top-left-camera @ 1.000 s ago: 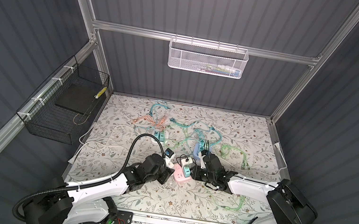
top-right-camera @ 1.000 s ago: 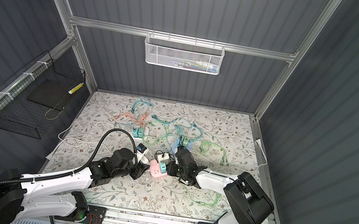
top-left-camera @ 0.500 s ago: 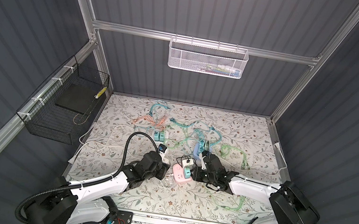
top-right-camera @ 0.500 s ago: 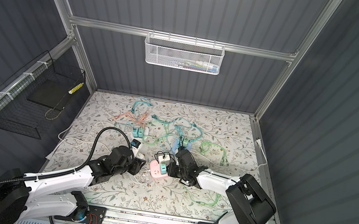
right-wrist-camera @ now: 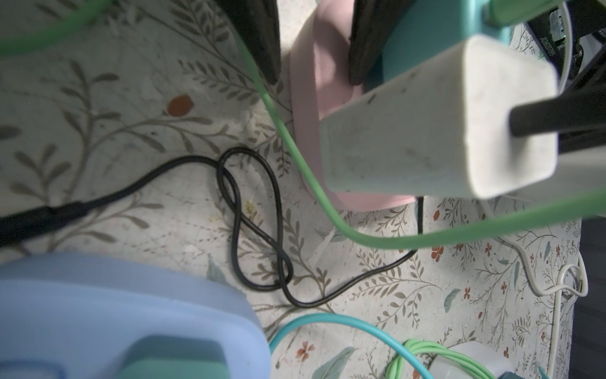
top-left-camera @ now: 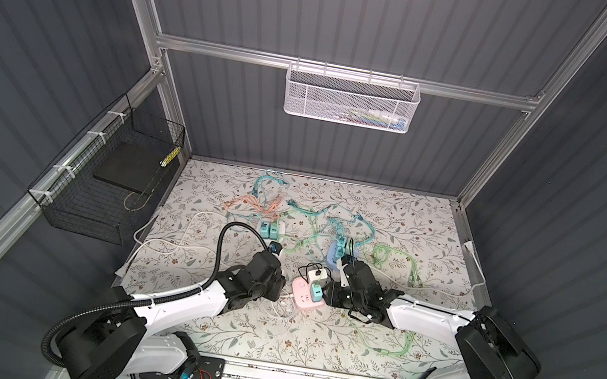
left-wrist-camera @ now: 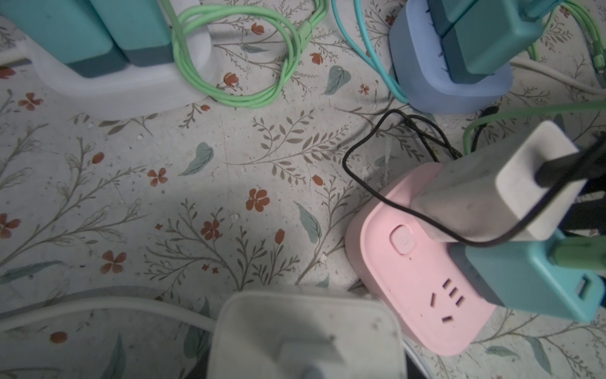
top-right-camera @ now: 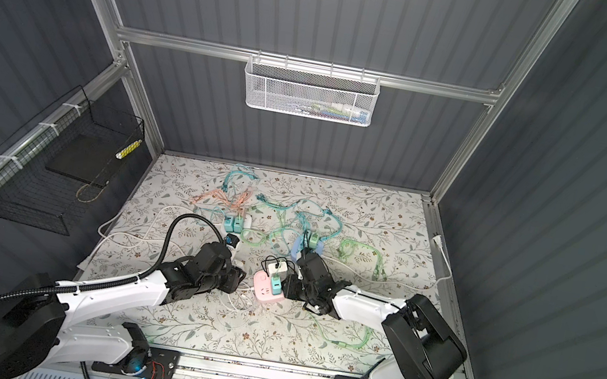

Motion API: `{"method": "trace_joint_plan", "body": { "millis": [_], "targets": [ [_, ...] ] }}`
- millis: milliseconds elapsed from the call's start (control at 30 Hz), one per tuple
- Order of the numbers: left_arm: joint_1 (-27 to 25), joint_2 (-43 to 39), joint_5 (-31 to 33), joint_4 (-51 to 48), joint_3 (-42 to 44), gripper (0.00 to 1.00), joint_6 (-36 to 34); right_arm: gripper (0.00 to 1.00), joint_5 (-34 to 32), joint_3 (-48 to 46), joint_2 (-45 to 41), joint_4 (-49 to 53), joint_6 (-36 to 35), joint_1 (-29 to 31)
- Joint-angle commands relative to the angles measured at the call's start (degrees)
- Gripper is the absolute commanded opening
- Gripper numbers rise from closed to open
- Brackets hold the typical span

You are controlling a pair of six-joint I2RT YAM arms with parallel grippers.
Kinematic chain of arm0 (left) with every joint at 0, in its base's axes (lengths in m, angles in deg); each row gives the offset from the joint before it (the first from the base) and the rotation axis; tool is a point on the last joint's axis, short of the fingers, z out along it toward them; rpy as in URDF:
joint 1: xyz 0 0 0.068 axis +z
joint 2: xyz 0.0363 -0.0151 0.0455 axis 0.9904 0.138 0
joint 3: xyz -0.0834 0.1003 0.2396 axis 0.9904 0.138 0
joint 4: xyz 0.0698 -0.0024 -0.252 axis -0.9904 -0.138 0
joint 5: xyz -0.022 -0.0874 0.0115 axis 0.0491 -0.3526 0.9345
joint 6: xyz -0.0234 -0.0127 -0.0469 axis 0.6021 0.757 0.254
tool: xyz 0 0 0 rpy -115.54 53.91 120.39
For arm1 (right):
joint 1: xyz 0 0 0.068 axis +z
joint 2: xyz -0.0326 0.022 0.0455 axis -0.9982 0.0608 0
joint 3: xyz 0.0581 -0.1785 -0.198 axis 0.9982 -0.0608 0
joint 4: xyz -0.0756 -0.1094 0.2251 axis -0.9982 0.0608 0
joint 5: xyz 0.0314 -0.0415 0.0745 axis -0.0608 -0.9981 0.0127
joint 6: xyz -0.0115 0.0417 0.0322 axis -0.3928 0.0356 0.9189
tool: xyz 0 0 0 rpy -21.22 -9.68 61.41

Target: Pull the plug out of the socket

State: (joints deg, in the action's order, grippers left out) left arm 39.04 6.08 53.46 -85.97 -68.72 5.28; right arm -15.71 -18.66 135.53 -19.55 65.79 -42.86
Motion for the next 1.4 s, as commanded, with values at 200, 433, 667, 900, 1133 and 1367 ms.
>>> {"method": "trace_joint_plan", "body": {
  "millis": [200,433,667,900,1133,1367],
  "targets": [
    [1.0,4.6,0.4,-6.1,-4.4,0.2,2.9,0.38,-1.3,-0.8,0.5,8.9,-1.5,0.4],
    [2.0,6.9,-0.9,-8.1,-6.7,0.22,3.3,0.42,-1.4,-0.7,-0.4,9.0,-1.7,0.4],
    [2.8,10.8,-3.3,-9.7,-9.8,0.29,2.3,0.47,-2.5,0.5,-3.9,10.9,-1.8,0.4],
    [3.1,13.9,-4.8,-11.8,-12.0,0.38,2.0,0.53,-4.9,1.4,-8.5,14.8,-2.7,0.4],
    [3.2,14.7,-4.6,-13.7,-13.5,0.51,1.6,0.53,-6.3,0.5,-11.1,16.6,-2.2,0.5],
    [3.1,16.4,-2.7,-18.4,-16.6,0.62,1.8,0.54,-7.8,0.6,-13.2,19.1,-2.2,1.3]
  ]
}}
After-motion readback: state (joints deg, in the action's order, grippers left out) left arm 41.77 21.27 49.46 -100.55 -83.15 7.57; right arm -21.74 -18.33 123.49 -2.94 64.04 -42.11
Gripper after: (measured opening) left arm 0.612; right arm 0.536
